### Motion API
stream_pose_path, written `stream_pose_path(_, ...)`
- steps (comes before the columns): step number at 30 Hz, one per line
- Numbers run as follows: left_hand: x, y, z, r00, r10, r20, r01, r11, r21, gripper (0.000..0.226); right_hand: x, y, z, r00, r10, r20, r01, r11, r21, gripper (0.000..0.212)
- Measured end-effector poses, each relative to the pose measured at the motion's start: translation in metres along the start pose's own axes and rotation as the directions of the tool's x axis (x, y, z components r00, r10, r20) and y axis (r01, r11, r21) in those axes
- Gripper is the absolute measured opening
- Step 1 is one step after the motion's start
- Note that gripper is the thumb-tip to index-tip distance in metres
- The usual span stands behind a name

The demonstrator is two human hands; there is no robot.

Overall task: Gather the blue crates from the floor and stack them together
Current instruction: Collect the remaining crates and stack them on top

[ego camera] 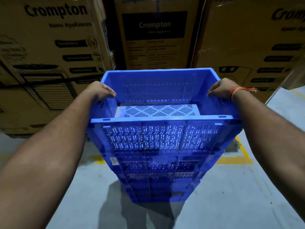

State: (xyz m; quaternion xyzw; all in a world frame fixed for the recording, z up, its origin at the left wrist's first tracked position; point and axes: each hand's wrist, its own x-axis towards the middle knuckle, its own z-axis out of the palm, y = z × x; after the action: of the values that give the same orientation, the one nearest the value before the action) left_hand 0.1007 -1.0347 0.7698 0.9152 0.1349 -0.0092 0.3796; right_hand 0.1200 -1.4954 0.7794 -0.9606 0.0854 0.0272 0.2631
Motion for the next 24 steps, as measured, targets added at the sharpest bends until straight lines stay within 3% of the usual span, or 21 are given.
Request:
stream_pose_path(13,0.005,-0.003,0.001,0.998,-0.048,-0.047,0.051,0.996,0.067,0.007,-0.003,-0.001,-0.001,1.0,-0.003,0.017,0.002,0.999,0.046,0.005)
stream_pose_path(19,0.006,0.0,0.0,0.999,-0.032,-0.04,0.04,0.978,0.206,0.006,-0.004,-0.003,-0.004,1.0,0.001,0.018,-0.003,0.997,0.072,0.007)
stream_pose_path(24,0.01,-0.001,0.001,0.999,-0.031,-0.032,0.036,0.982,0.188,0.007,-0.008,-0.003,-0.003,0.999,0.026,0.034,-0.028,0.997,0.07,0.007)
